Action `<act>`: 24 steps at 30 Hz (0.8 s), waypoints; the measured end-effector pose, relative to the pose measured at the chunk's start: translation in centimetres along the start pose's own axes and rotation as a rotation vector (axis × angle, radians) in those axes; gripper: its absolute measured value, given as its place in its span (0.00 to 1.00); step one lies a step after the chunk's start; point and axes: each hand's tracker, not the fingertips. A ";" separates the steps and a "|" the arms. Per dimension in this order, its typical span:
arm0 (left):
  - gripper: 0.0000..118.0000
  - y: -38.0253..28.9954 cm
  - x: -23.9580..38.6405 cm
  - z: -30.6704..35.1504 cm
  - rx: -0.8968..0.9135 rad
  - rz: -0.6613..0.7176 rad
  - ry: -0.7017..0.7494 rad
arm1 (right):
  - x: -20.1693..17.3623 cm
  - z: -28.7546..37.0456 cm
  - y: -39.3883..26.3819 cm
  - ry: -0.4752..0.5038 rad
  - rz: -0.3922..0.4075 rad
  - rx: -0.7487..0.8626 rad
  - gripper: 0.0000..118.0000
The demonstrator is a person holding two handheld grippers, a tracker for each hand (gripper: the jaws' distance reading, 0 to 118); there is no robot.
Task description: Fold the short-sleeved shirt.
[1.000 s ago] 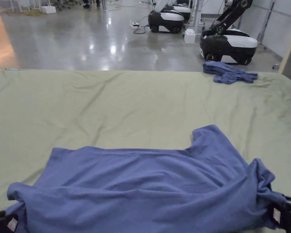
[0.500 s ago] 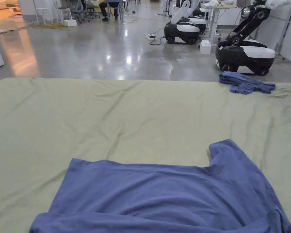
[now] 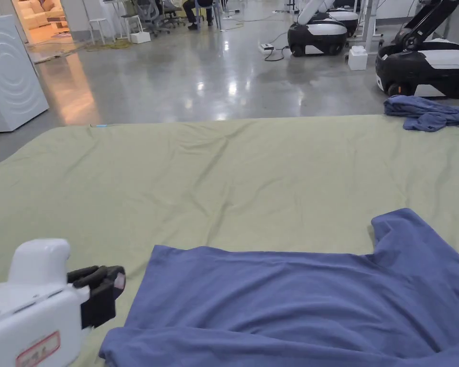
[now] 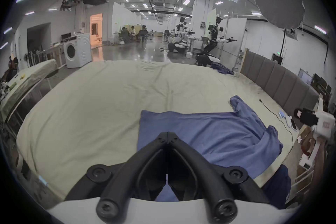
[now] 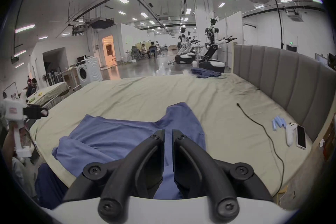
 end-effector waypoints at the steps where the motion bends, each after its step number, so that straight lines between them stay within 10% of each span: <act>1: 0.00 1.1 -0.3 -1.4 -0.007 -0.007 0.003 | -0.1 -0.5 0.1 0.003 0.000 0.000 0.10; 8: 0.03 7.6 -4.9 -16.0 -0.195 0.075 -0.014 | 0.6 -2.9 1.2 -0.011 0.008 -0.004 0.10; 9: 0.12 8.1 -5.6 -18.4 -0.279 0.092 0.030 | 0.9 -3.3 1.1 -0.016 -0.002 -0.013 0.10; 11: 0.75 7.9 -6.8 -23.0 -0.431 0.126 0.079 | 1.3 -4.1 0.7 -0.029 -0.016 -0.034 0.10; 12: 0.91 7.2 -6.7 -24.1 -0.461 0.139 0.073 | 1.5 -4.4 0.5 -0.034 -0.019 -0.045 0.10; 17: 0.88 4.4 -7.3 -29.3 -0.579 0.155 0.122 | 3.4 -6.2 -1.3 -0.070 -0.037 -0.114 0.10; 21: 0.57 3.9 -5.9 -28.6 -0.502 0.113 0.203 | 4.2 -6.8 -1.9 -0.077 -0.055 -0.142 0.10; 24: 0.08 4.0 -4.8 -27.7 -0.473 0.028 0.182 | 4.6 -8.1 -1.8 -0.073 -0.059 -0.162 0.10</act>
